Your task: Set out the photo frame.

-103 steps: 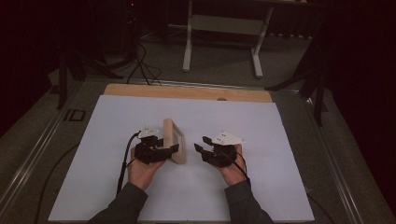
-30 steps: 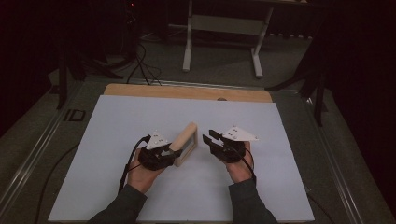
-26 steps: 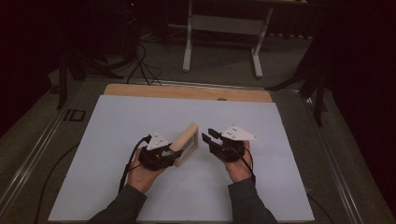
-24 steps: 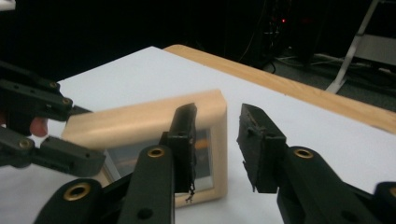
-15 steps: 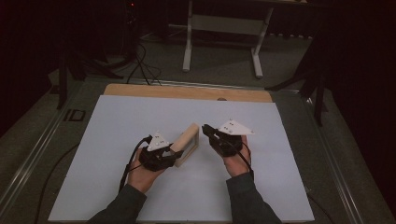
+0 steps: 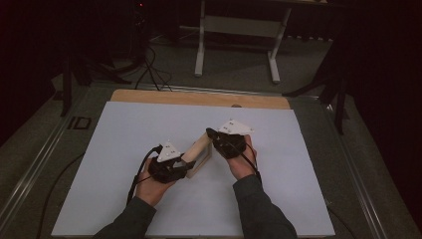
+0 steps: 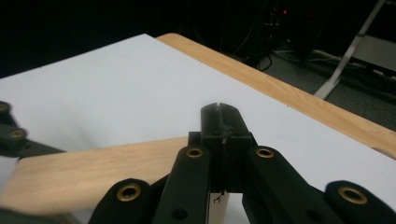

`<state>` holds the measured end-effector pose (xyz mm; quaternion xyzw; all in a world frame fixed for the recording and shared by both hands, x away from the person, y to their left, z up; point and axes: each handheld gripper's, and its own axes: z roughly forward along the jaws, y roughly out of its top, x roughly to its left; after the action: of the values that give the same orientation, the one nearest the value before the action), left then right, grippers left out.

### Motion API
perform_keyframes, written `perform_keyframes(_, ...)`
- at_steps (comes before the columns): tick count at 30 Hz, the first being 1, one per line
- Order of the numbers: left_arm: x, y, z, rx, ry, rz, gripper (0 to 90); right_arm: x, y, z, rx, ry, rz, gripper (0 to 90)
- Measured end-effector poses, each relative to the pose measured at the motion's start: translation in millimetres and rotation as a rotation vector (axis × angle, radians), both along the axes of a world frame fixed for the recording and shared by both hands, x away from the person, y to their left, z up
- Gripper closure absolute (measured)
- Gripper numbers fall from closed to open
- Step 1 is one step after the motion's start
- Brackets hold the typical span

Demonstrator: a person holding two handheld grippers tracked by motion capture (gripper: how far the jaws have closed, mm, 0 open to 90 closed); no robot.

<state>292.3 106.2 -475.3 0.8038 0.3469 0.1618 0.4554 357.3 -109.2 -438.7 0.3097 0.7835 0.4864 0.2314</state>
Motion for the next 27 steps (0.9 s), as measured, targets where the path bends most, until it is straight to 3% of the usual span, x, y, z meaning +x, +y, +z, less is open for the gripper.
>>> perform_keyframes(13, -0.3, -0.3, 0.0, 0.006, -0.002, -0.001, 60.4, 15.3, 16.3, -2.2, -0.056, 0.021, 0.011, 89.6)
perform_keyframes(16, -0.1, -0.6, -0.3, 0.001, -0.002, -0.003, 60.3, 17.7, 17.0, -4.8, -0.05, 0.039, 0.009, 89.6)
perform_keyframes(27, 0.2, -1.9, -0.8, 0.004, -0.007, -0.007, 60.0, 16.5, 15.2, -6.6, -0.079, 0.051, 0.013, 89.6)
